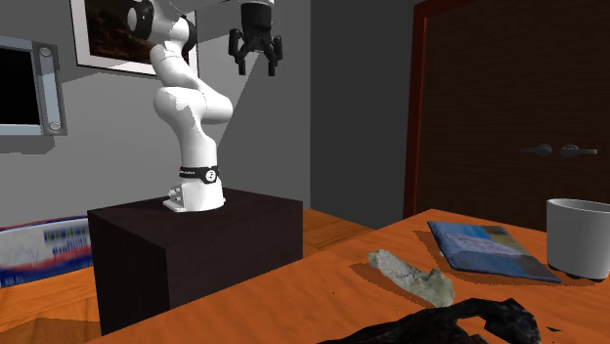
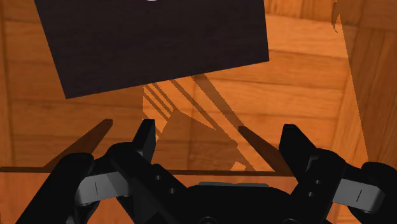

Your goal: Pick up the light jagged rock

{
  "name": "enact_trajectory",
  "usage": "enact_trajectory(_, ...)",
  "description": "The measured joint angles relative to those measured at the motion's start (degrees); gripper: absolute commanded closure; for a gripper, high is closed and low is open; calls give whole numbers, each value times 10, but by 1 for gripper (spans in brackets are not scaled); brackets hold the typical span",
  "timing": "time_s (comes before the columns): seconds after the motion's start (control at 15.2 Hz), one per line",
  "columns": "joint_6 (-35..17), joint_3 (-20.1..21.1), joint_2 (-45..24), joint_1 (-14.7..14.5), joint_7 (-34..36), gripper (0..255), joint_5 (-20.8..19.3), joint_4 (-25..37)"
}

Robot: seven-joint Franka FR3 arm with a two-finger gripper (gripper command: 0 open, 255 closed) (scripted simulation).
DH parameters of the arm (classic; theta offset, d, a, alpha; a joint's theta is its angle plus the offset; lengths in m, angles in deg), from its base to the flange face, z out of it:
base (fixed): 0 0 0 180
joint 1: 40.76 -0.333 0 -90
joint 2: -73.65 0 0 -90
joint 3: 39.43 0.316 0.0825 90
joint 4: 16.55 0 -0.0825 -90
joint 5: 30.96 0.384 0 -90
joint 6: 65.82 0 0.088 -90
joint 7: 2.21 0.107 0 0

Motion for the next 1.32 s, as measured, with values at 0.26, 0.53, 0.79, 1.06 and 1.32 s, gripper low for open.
enact_trajectory(0.26, -34, 2, -36, 1, 0, 0, -3, -2)
enact_trajectory(0.53, -97, 9, -120, 1, 4, 0, -5, 12)
enact_trajectory(0.79, -156, 13, -212, 3, 7, 0, -10, 39)
enact_trajectory(1.06, -204, 17, -302, 3, 14, 0, -15, 74)
enact_trajectory(1.32, -243, 17, -390, 6, 18, 0, -23, 116)
